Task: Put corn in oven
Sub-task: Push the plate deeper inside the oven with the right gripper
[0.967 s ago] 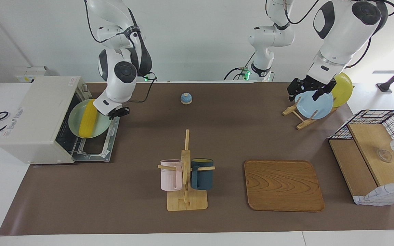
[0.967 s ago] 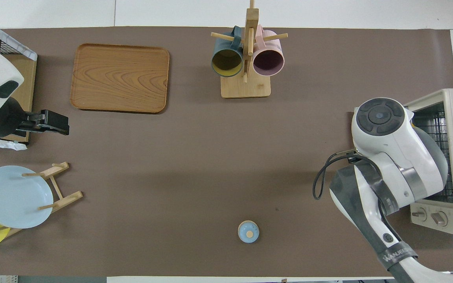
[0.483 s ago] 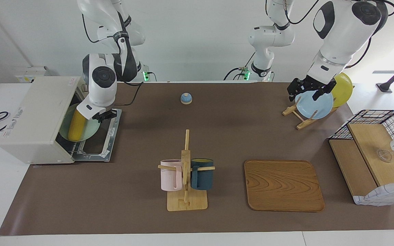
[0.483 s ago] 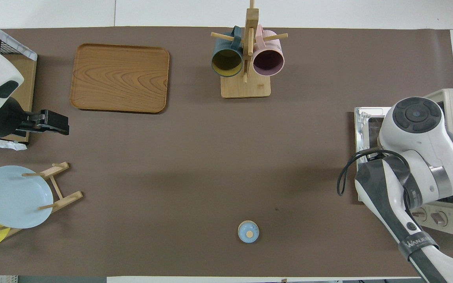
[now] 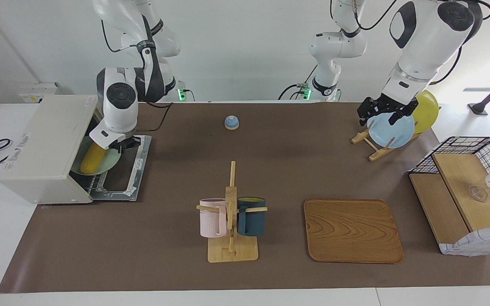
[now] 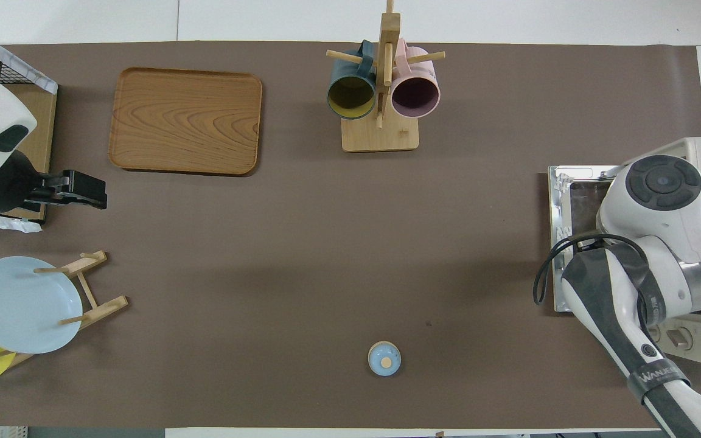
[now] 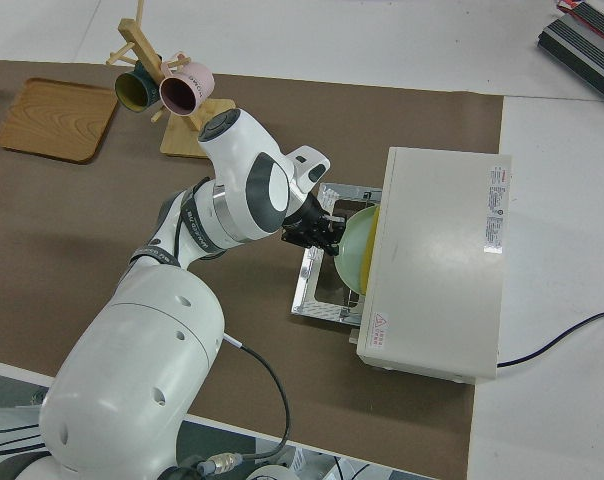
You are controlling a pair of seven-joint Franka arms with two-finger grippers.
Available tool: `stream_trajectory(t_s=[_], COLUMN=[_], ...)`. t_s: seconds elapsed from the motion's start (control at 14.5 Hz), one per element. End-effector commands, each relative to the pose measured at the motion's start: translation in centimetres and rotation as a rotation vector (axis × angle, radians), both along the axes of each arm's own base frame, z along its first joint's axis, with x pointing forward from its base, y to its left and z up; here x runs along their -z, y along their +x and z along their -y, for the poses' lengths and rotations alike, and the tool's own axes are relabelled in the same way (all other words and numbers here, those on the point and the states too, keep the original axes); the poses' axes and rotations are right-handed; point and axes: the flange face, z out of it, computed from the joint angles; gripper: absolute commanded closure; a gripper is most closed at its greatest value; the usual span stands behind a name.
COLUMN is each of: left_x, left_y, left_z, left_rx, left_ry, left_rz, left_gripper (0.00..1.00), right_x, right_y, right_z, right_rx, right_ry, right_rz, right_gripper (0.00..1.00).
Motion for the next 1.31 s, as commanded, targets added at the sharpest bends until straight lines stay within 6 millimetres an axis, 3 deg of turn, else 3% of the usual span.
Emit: stream_trajectory(t_s=[0.0, 0.48, 0.76, 0.9, 1.24], left_x=[-0.5, -0.6, -0.6, -0.5, -0.6], left_y=[-0.7, -0.7, -0.7, -0.7, -0.7], left_z=[-0.4, -0.4, -0.4, -0.4, -0.4], left_rx=[0.002, 0.000, 0.000, 0.000, 0.000], left_ry=[0.019, 0.019, 0.019, 0.019, 0.019], left_rz=[-0.002, -0.002, -0.002, -0.003, -0.002], left_gripper=[0.00, 0.00, 0.00, 0.00, 0.00], right_x=[-0.2, -0.4, -0.4, -0.4, -0.8], right_y=[-0.5, -0.4, -0.3, -0.4, -0.3], right_z=[1.3, 2.3, 3.4, 3.8, 3.1], right_rx=[-0.021, -0.026, -0.042, -0.032, -0.034], right_ry=[0.027, 0.031, 0.038, 0.036, 0.033], right_rz=[0.010, 0.007, -0.007, -0.013, 0.001], right_gripper=[0.66, 0.66, 0.75, 0.75, 0.72])
